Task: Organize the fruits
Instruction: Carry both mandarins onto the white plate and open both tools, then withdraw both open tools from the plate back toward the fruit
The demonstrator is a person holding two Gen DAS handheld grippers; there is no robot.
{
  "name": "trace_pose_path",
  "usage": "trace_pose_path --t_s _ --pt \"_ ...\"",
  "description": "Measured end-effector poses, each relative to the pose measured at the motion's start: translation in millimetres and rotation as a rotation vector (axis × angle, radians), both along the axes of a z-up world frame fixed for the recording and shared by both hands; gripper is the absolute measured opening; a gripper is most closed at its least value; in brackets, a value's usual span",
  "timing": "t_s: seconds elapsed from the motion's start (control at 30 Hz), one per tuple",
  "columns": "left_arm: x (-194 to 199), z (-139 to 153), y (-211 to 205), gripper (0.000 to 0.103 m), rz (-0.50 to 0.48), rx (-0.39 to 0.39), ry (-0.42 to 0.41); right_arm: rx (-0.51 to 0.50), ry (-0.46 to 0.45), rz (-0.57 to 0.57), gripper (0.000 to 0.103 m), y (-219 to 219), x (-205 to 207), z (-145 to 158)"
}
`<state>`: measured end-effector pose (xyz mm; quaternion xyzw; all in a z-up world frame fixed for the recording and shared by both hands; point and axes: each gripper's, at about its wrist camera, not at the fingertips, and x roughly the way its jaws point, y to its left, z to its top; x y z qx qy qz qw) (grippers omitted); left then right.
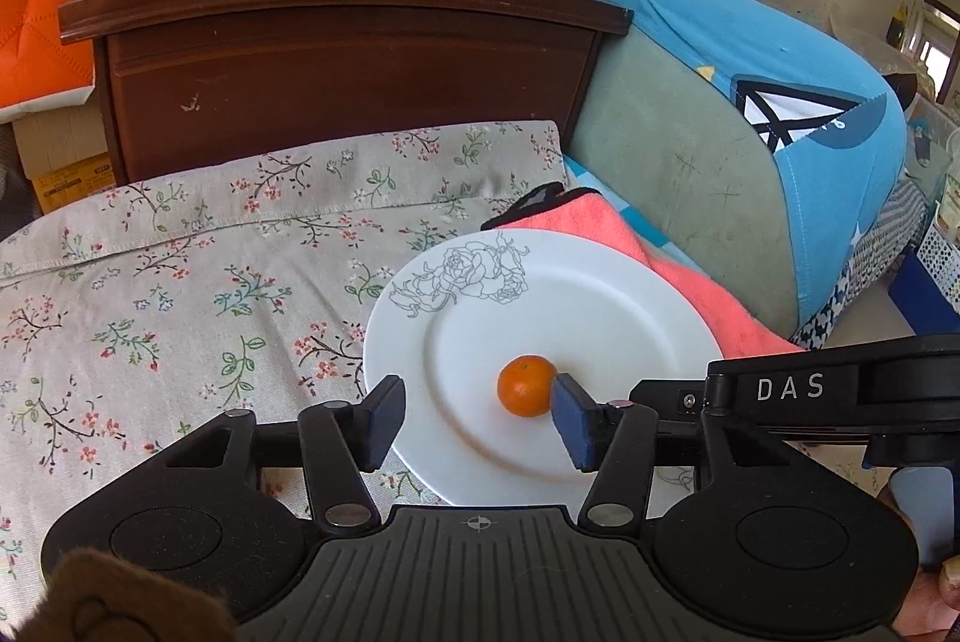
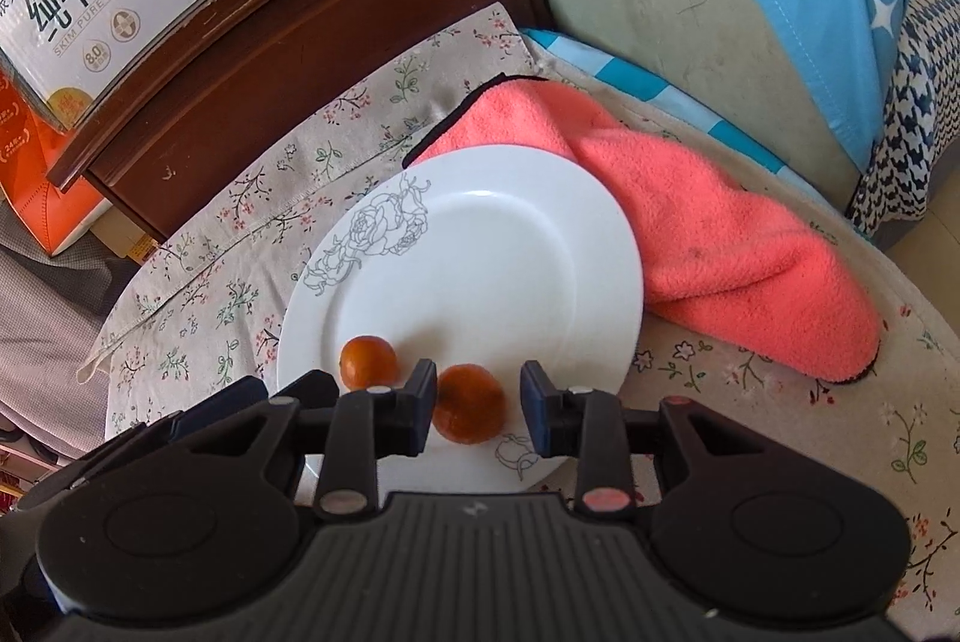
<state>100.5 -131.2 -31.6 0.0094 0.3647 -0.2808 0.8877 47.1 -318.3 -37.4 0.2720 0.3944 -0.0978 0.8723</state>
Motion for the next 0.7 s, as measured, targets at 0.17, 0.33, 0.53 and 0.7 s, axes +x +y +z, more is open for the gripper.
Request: trace_pose_path --t_s 0.17,0.33,0.53,0.7 --pt "-9 18 11 0.068 0.016 0.0 -0.046 0.002 -0.038 0.028 0.034 3 -2 7" --pt "-15 31 29 0.077 0.053 0.034 -0.067 -0.039 -0.072 0.086 0.037 12 -6 16" --pt "-19 37 68 0.081 0.14 0.055 -0.064 -0.065 -0.093 0.165 0.039 27 -19 22" --pt "-25 32 108 0.081 0.25 0.045 -0.017 -0.079 -0.102 0.248 0.042 42 -29 23"
